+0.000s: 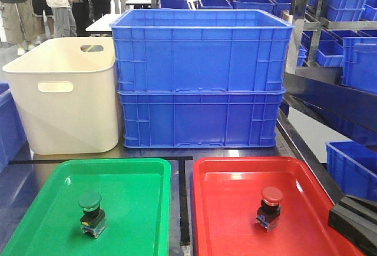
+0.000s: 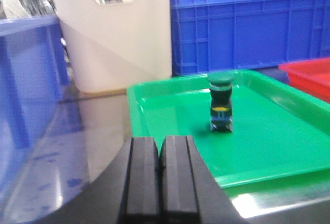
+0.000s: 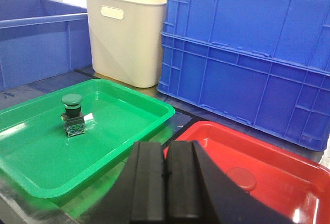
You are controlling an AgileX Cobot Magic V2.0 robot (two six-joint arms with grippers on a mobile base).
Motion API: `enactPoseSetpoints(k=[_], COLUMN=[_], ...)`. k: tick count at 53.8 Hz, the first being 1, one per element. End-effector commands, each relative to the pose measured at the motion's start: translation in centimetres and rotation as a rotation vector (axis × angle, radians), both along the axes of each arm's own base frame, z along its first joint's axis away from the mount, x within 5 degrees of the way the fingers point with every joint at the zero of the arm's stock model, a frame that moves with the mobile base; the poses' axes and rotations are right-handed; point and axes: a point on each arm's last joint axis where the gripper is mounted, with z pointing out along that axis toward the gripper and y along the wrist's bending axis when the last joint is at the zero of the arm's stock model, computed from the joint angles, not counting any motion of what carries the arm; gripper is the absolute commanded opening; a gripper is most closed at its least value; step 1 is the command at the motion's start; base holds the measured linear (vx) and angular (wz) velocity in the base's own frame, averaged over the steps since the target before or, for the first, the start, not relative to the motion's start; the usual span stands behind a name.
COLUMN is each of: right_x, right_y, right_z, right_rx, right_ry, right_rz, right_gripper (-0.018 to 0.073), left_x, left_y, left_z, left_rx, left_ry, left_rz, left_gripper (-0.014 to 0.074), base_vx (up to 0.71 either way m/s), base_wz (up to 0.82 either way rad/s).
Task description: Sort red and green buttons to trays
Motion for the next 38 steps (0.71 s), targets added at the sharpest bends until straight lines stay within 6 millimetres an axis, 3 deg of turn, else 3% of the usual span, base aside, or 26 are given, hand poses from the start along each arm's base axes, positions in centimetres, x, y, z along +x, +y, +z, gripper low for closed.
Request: enactPoseSetpoints(k=[1, 38], right_x=[0.03, 0.01], right_y=[-0.23, -0.2], right_z=[1.01, 1.01], right_rx=[0.005, 0.005], right_ry=[-0.034, -0.033], right_rz=[-0.027, -0.024], right_gripper=[-0.0013, -0.0013], left_x=[-0.38, -0.31], left_y=[0.16, 0.12], left_z=[0.52, 0.22], left_rx=[0.02, 0.015], left_ry=[-0.089, -0.066], left_rz=[0.019, 0.012], left_gripper=[-0.0006, -0.0006], base_vx=[0.0, 0.0], base_wz=[0.0, 0.0])
